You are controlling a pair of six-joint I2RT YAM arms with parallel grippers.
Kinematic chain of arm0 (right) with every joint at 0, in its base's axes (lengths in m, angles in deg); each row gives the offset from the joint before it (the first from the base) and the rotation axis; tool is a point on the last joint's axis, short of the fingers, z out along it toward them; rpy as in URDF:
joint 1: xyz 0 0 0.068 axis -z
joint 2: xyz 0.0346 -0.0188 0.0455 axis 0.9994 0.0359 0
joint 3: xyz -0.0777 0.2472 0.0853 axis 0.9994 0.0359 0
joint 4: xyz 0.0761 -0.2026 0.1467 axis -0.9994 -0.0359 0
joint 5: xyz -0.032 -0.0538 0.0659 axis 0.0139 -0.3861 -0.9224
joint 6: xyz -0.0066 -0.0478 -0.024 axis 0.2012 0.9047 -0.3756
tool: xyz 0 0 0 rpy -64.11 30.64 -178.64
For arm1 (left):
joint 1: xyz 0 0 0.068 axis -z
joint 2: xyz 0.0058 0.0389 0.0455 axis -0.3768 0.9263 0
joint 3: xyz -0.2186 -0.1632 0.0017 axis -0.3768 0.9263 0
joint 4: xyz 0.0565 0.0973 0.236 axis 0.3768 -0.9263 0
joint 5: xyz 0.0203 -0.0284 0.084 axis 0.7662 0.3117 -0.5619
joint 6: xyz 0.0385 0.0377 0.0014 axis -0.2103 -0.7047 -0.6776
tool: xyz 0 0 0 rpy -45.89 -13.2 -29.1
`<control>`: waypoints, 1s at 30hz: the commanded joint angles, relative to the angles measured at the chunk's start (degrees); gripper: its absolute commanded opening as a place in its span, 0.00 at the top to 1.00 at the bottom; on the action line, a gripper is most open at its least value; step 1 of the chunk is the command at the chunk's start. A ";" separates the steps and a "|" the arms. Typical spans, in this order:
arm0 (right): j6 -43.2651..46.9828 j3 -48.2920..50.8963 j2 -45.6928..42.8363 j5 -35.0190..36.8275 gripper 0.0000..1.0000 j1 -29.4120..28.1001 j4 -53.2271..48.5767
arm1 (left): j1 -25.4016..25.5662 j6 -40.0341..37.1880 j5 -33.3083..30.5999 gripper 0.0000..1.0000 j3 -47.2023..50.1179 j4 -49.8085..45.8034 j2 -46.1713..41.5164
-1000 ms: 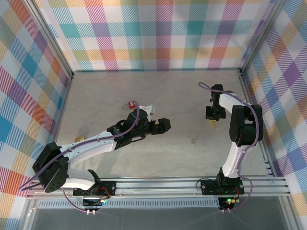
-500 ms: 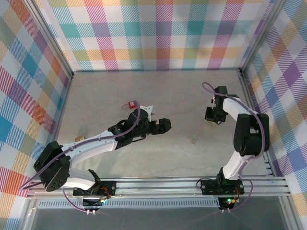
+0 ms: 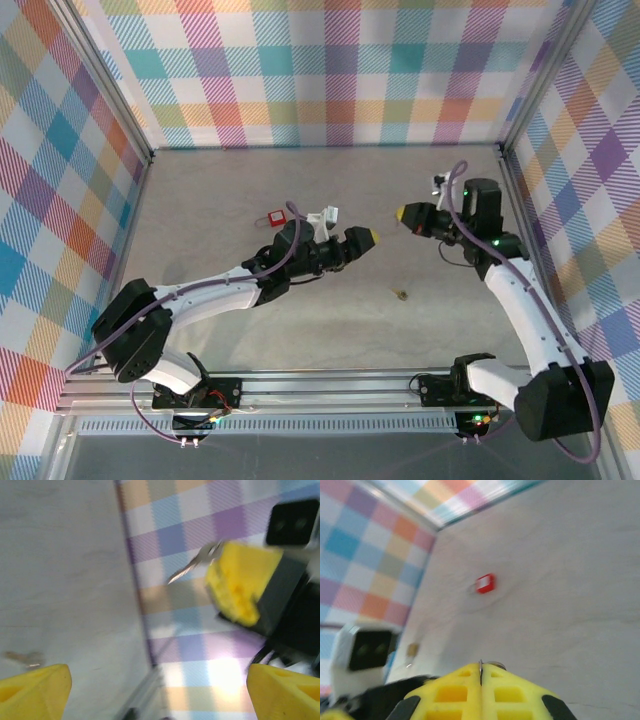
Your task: Unlock with the key
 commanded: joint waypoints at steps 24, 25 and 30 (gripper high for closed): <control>-12.58 13.72 -6.04 0.90 1.00 -14.58 25.49 | -0.06 34.45 -10.62 0.23 7.67 33.00 4.92; -12.40 13.98 -6.18 0.95 1.00 -14.89 25.40 | -0.12 34.39 -10.56 0.24 7.40 33.00 4.88; -12.69 15.81 -7.50 1.50 1.00 -15.24 25.70 | -0.53 34.13 -10.66 0.36 7.45 33.00 4.66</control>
